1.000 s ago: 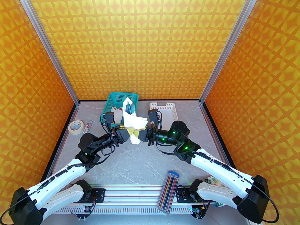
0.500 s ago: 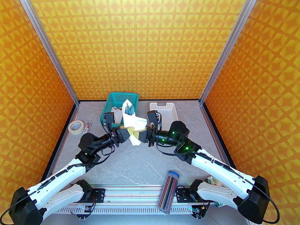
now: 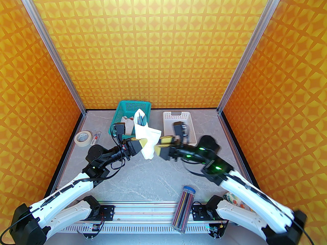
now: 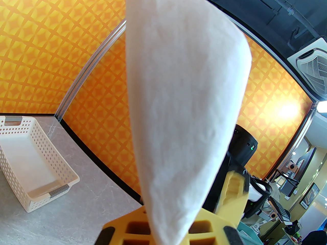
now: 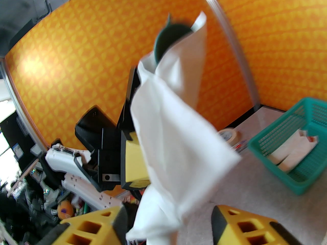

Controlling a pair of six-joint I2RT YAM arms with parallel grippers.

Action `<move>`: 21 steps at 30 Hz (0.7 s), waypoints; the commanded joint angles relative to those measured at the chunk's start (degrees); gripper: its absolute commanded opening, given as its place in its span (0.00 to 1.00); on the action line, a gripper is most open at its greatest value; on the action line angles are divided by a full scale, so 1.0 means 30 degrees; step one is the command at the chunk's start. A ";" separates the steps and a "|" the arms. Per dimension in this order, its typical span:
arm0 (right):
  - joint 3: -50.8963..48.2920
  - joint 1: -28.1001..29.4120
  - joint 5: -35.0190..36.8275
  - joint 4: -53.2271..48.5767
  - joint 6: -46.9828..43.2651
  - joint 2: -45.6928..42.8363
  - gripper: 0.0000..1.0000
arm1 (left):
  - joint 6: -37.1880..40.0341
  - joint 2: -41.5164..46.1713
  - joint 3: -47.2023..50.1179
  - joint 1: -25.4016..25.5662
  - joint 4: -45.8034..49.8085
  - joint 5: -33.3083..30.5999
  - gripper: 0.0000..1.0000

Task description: Place the utensils on the paper napkin and roll it up

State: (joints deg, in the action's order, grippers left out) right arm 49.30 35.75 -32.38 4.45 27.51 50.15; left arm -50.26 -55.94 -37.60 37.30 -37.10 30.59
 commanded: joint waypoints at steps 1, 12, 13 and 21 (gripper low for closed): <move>0.0022 -0.0635 -0.0542 -0.0498 -0.0097 -0.0183 0.77 | 0.0377 0.0173 -0.0620 0.0024 -0.0111 0.0138 0.00; 0.1463 -0.0548 -0.2518 0.3159 0.1581 0.2620 0.87 | 0.0398 0.0242 -0.0590 0.0018 -0.0202 0.0174 0.00; 0.1658 -0.0548 -0.2525 0.3258 0.1539 0.2634 0.85 | 0.0432 0.0250 -0.0590 0.0018 -0.0116 0.0137 0.00; 0.3320 -0.0541 -0.2412 0.2286 0.0698 0.3332 0.39 | 0.0461 0.0249 -0.0533 0.0019 -0.0113 0.0146 0.00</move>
State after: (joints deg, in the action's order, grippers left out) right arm 57.54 33.98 -39.07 11.40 30.68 59.24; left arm -50.06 -55.92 -37.67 37.30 -37.10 30.59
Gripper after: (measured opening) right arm 0.437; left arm 0.082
